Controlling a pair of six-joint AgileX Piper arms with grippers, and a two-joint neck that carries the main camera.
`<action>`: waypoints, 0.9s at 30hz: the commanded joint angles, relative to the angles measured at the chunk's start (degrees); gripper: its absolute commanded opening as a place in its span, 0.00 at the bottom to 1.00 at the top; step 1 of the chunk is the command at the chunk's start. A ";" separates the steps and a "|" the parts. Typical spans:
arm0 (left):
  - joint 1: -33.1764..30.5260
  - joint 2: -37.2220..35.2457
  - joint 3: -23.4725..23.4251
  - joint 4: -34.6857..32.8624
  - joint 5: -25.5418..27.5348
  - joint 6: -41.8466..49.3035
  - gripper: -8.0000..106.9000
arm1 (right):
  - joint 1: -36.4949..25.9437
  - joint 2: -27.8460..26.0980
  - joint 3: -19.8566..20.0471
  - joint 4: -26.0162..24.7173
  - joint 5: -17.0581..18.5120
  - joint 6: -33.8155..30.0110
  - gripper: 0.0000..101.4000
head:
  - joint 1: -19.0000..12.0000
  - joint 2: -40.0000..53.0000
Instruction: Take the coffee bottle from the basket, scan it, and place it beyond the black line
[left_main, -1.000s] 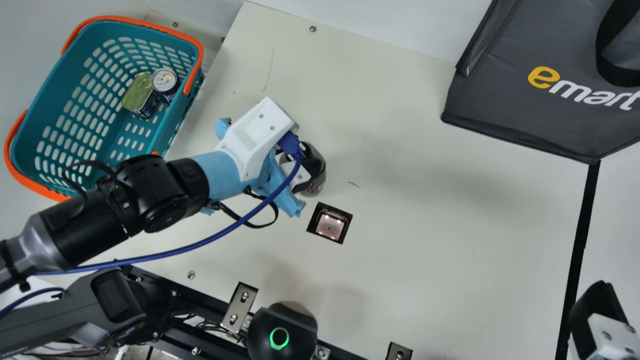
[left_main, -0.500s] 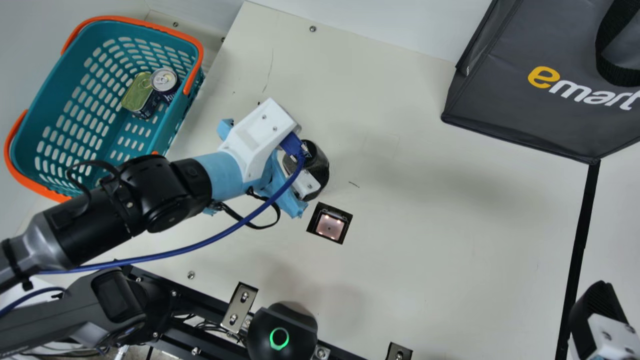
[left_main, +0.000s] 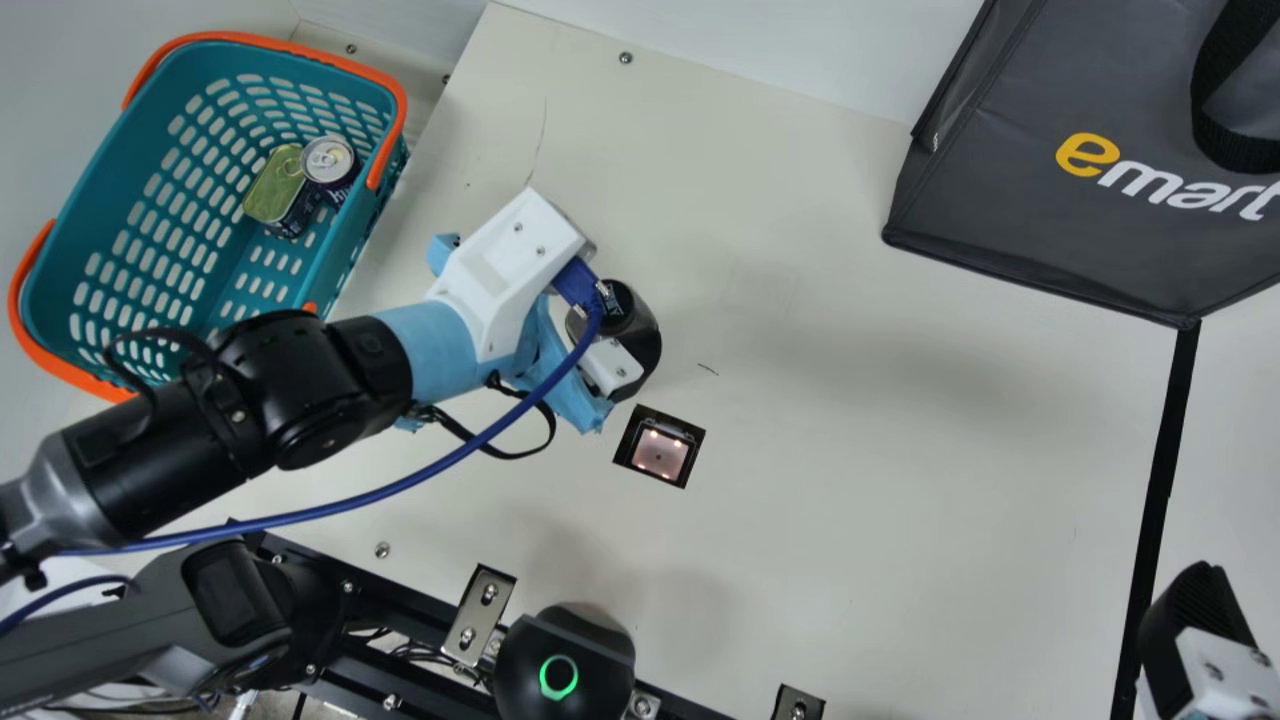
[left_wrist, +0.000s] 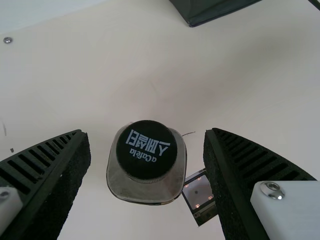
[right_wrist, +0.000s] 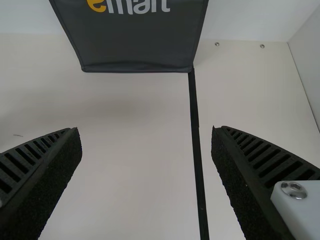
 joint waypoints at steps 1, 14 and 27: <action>0.21 -0.20 -0.26 0.38 0.39 -0.45 0.85 | 0.00 0.00 0.00 0.00 0.00 0.00 0.90 | -1.48 0.14; 2.89 -2.18 -3.02 1.99 3.28 -2.14 0.85 | 0.00 0.00 0.00 0.00 0.00 0.00 0.90 | -1.48 0.14; 8.01 -5.73 -3.41 1.43 5.40 -0.01 0.85 | 0.00 0.00 0.00 0.00 0.00 0.00 0.90 | -1.48 0.14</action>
